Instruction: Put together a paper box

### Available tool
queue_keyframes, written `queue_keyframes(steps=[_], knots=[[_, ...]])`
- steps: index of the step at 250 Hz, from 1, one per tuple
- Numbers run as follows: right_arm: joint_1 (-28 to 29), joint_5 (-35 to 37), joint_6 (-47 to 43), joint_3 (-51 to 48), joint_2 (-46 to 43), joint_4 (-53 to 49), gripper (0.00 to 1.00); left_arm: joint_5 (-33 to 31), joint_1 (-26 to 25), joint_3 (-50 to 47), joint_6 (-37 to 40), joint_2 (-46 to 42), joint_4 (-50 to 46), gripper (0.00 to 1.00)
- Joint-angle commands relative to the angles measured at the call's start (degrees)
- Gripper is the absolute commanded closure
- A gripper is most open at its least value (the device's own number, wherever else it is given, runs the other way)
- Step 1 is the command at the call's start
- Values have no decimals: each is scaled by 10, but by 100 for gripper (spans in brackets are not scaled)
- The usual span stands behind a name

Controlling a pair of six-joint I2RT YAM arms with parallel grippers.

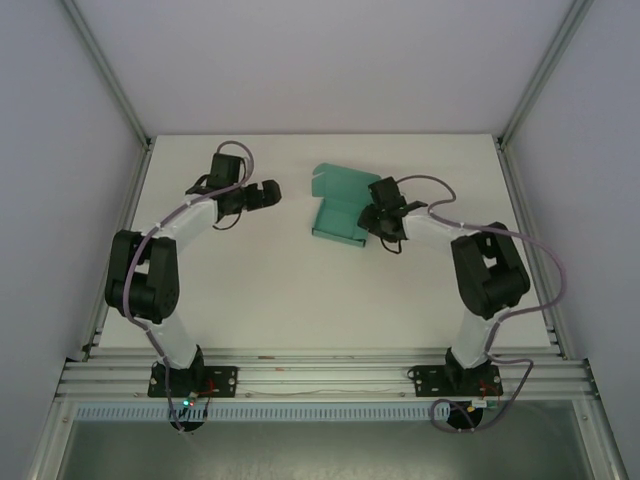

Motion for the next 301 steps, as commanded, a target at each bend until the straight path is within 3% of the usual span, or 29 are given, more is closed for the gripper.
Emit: queue_keyframes(steps=[1, 26, 62, 84, 202, 247, 301], knots=[[5, 8, 29, 18, 23, 36, 50, 4, -3, -15, -9, -3, 21, 0], [7, 25, 24, 27, 41, 17, 56, -4, -3, -21, -8, -4, 21, 0], [9, 57, 13, 33, 55, -10, 78, -7, -3, -22, -8, -4, 18, 0], [11, 60, -1, 43, 63, -37, 85, -8, -3, -19, -6, -2, 14, 0], [33, 130, -110, 30, 59, -86, 92, 0, -4, -10, 2, 1, 7, 0], [42, 165, -161, 44, 56, -112, 81, -4, -4, -15, 8, -6, 4, 0], [43, 169, -171, 49, 59, -105, 83, 2, -4, -17, 10, -8, 5, 0]])
